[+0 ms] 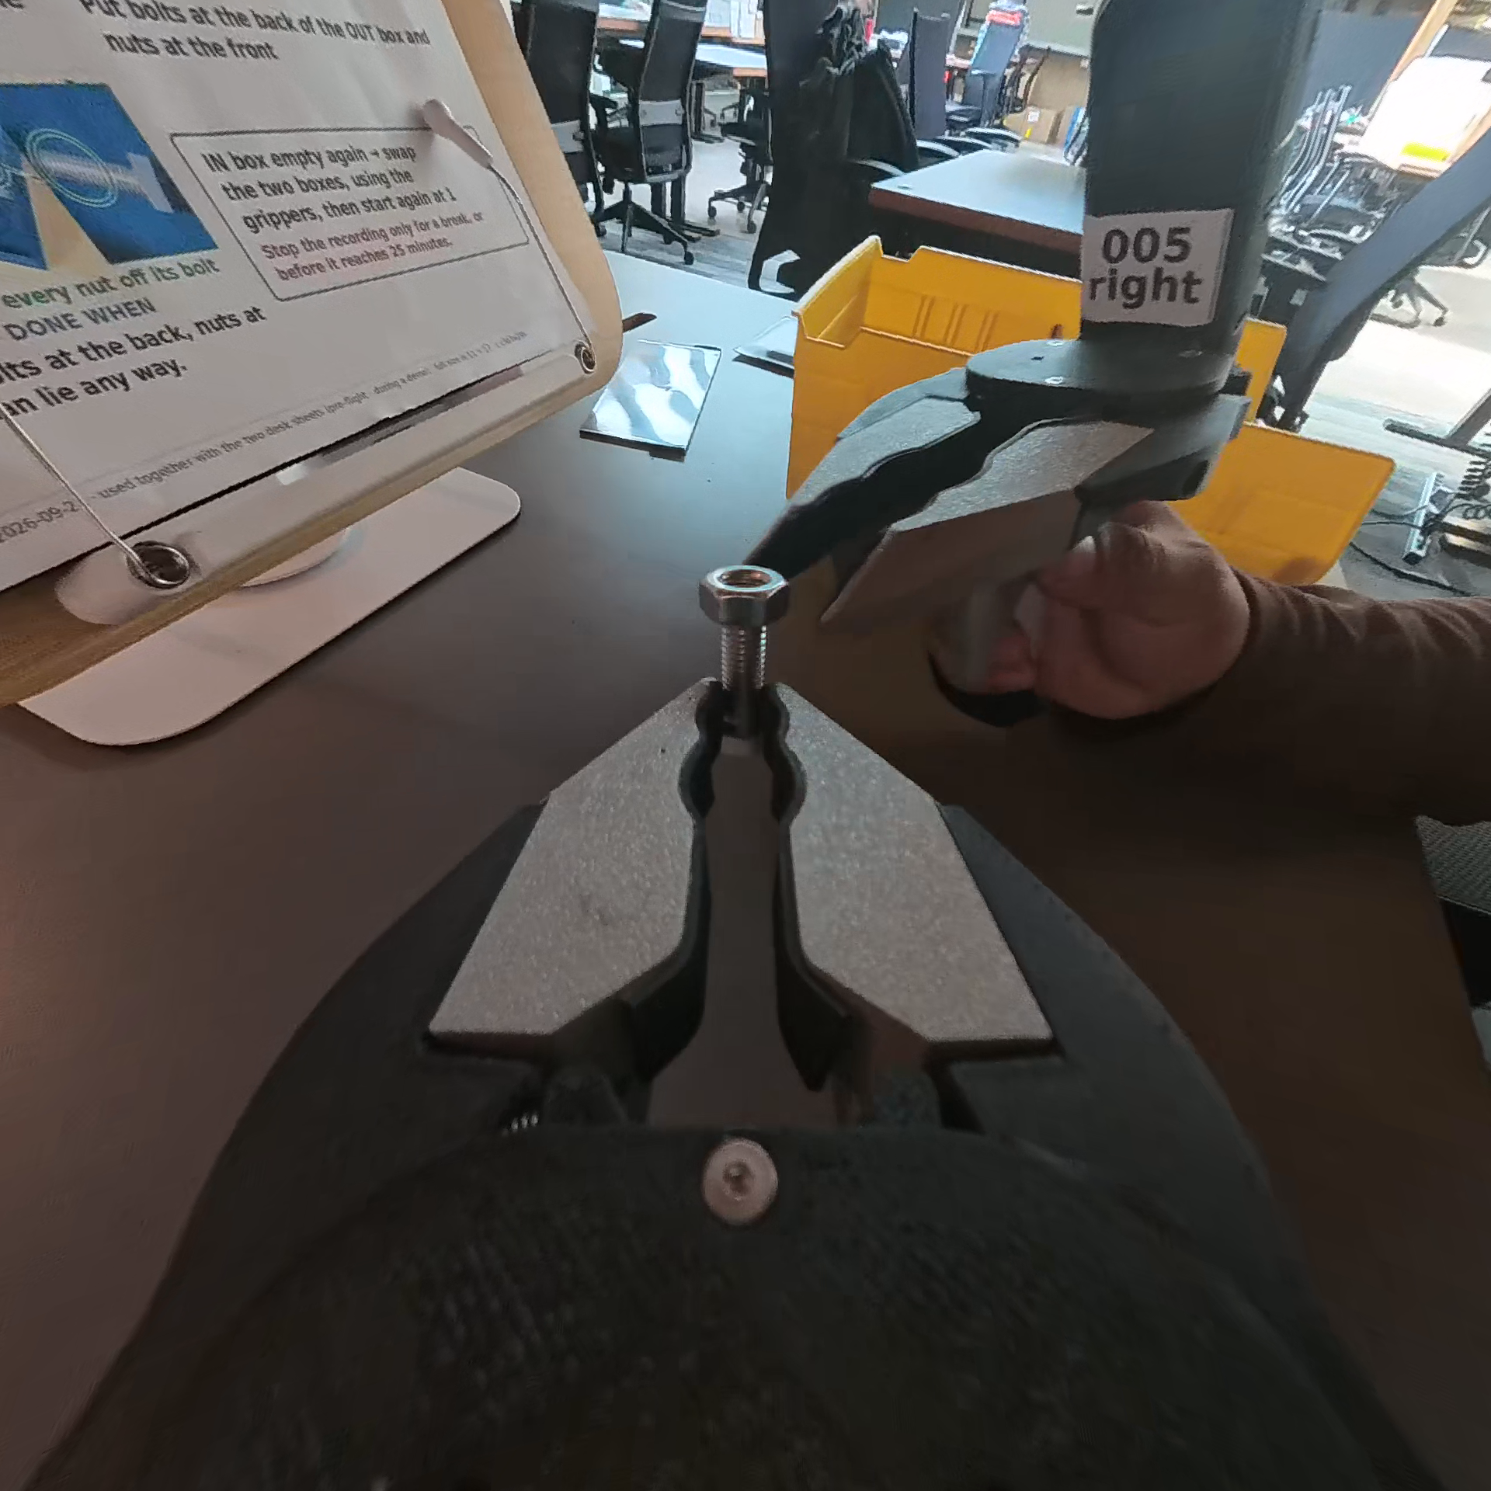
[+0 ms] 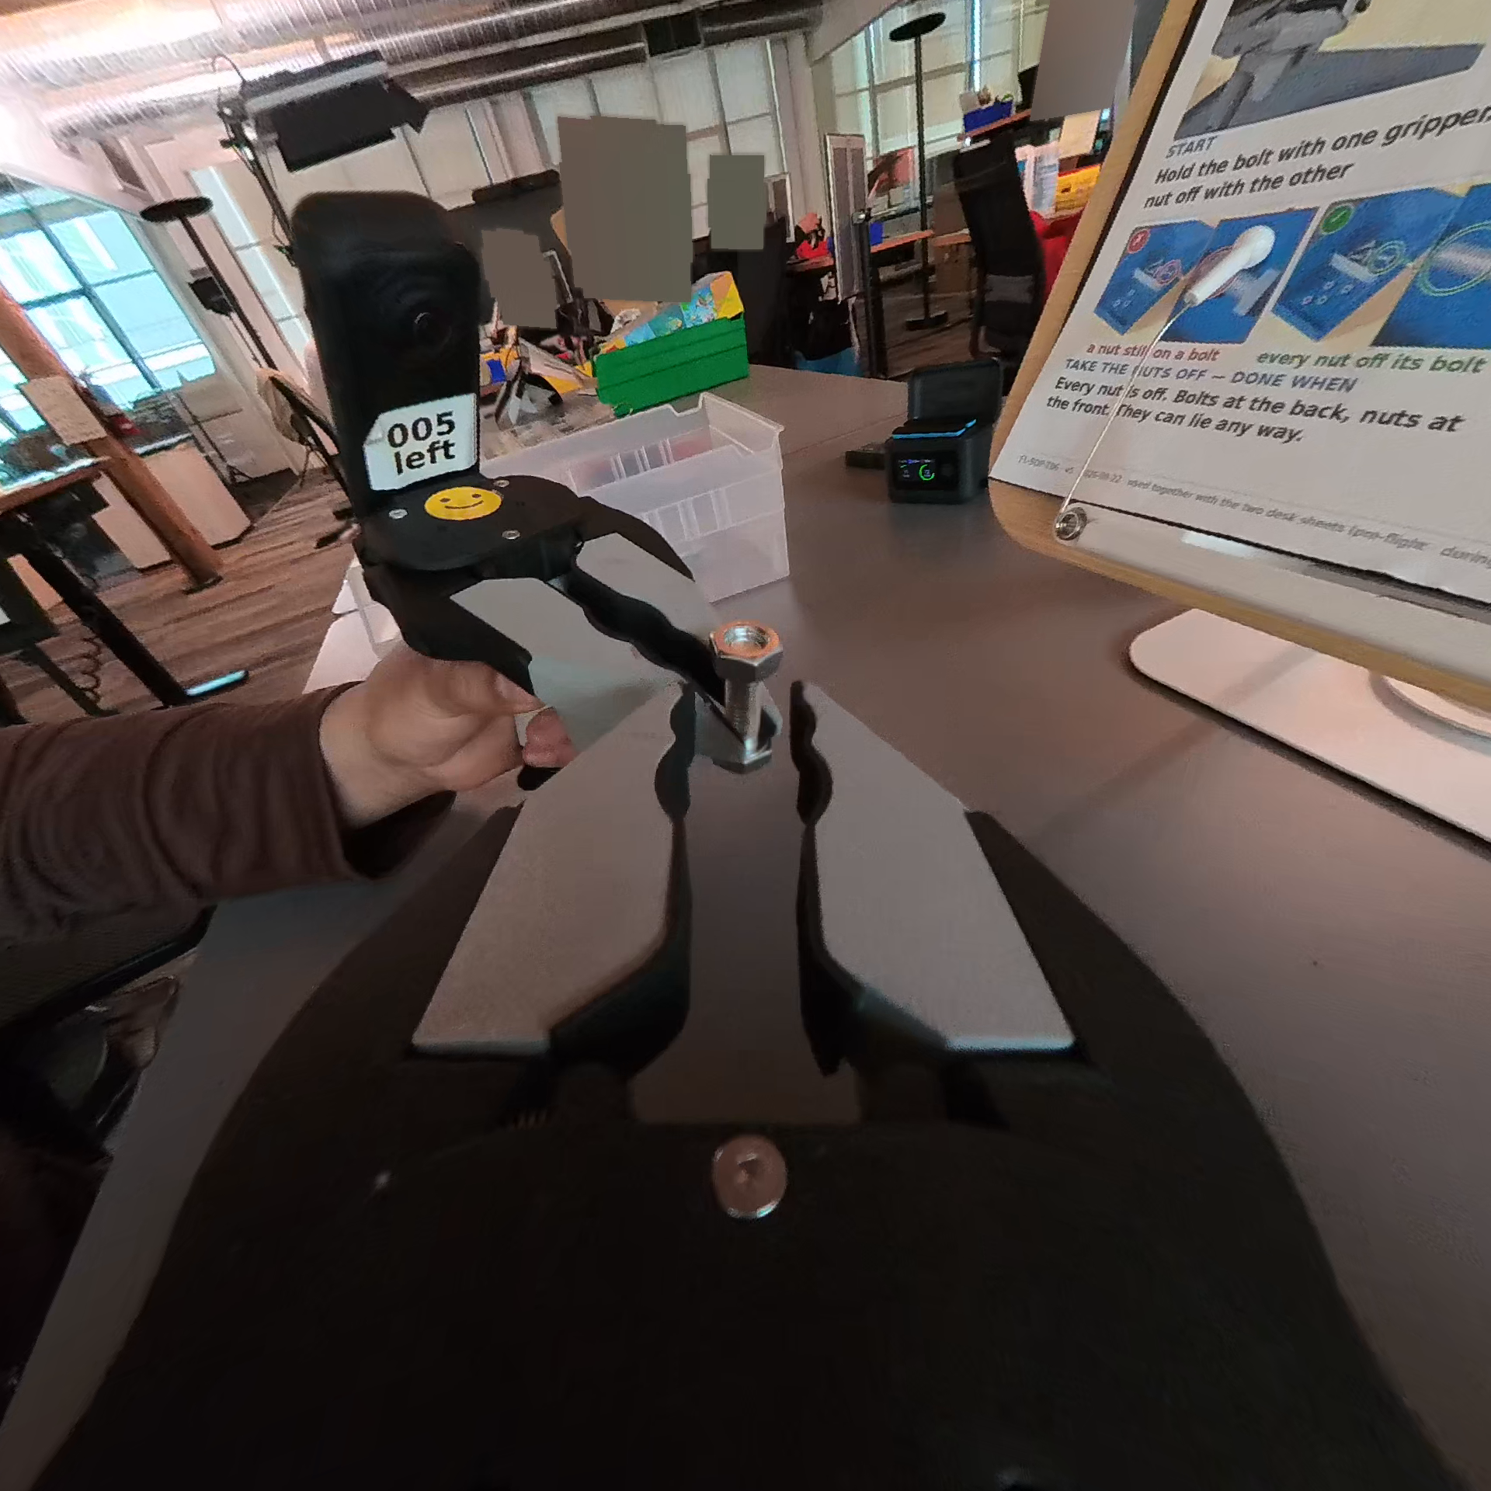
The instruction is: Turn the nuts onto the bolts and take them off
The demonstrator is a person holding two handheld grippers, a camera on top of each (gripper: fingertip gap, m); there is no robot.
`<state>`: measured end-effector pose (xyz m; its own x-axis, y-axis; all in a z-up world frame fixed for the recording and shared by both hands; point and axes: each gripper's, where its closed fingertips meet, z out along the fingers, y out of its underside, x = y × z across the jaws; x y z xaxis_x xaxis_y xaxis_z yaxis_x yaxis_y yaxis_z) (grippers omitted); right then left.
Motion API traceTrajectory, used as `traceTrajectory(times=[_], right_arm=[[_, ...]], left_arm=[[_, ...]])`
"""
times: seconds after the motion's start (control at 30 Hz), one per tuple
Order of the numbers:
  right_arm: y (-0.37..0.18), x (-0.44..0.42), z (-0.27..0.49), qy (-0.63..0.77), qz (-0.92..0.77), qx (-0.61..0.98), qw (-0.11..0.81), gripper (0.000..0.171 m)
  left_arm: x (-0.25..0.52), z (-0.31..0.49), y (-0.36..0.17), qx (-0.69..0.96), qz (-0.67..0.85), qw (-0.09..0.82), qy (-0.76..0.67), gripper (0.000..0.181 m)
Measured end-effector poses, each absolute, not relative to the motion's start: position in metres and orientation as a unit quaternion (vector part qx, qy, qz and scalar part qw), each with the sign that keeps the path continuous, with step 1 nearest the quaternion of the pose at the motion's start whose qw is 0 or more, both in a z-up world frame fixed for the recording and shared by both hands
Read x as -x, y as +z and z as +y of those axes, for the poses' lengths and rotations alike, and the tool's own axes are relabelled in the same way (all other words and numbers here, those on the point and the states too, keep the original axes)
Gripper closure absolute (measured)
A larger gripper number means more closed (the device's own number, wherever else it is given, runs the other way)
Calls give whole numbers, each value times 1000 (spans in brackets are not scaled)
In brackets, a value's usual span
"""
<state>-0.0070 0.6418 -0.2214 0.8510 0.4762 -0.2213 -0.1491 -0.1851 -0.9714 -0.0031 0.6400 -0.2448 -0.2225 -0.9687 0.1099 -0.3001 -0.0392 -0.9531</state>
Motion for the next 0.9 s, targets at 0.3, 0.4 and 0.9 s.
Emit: traceTrajectory(times=[0.3,0.4,0.9], right_arm=[[-222,23,651,251,-119,729,626,140],[-216,12,645,251,-107,720,638,140],[-224,25,651,252,-121,729,625,145]], left_arm=[[-2,618,-249,501,634,330,-488,174],[0,627,-247,509,623,339,-487,174],[-3,616,-252,495,647,343,-467,174]])
